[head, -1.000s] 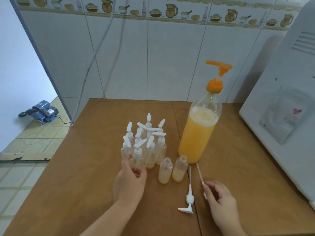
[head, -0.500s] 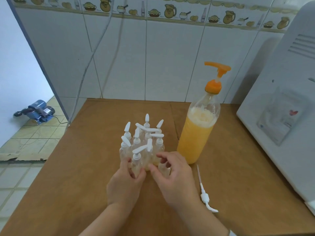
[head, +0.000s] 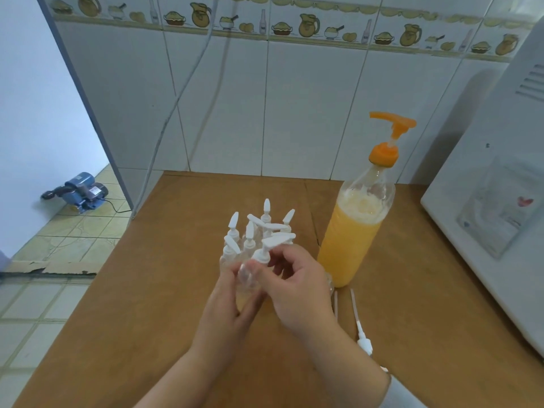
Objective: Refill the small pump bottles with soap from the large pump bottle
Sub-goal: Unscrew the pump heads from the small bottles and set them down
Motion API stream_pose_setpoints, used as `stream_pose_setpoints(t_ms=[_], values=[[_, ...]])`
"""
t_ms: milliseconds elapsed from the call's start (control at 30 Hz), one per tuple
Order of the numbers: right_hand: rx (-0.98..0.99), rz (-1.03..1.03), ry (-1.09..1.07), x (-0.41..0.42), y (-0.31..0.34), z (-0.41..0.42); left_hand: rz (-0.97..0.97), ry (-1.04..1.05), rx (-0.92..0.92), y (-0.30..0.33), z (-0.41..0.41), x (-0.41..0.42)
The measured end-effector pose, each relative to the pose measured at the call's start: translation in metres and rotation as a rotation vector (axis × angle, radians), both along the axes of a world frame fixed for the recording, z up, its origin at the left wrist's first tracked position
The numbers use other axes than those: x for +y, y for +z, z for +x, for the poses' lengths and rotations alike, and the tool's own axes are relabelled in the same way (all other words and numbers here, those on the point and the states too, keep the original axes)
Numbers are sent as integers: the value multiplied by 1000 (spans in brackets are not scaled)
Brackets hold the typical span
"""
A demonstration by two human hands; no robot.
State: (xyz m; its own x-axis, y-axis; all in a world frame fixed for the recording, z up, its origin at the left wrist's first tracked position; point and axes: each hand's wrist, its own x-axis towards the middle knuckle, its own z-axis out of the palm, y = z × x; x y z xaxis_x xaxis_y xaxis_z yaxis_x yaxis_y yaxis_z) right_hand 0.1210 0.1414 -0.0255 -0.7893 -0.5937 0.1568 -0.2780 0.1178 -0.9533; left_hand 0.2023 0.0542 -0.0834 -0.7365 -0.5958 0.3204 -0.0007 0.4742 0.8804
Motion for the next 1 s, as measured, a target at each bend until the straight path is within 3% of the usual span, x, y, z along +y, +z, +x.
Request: stream_pose_setpoints(t_ms=[133,267,467,533,633,700,867,1000], values=[[-39,13,122,6,11,-12,83,-201,-11,5,1,-8],[-82,24,162,15,21,-22,69,-264,-19,16,-1,-10],[-332,-132,276,22,22,-23,273,-385,-27,19,-7,-3],[-338,-118,267,28,27,-27,160,-309,-17,19,-8,-2],[-158,34,138,29,29,-26,63,-217,-26,17,-9,-2],[-130,1,74,26,28,-24,6,-216,-45,15,-10,3],[-240,-138,53,32,22,-35,-53,-115,1,18,-8,10],[-315,-156,165,35,25,-32,-149,-198,-109,19,-11,11]])
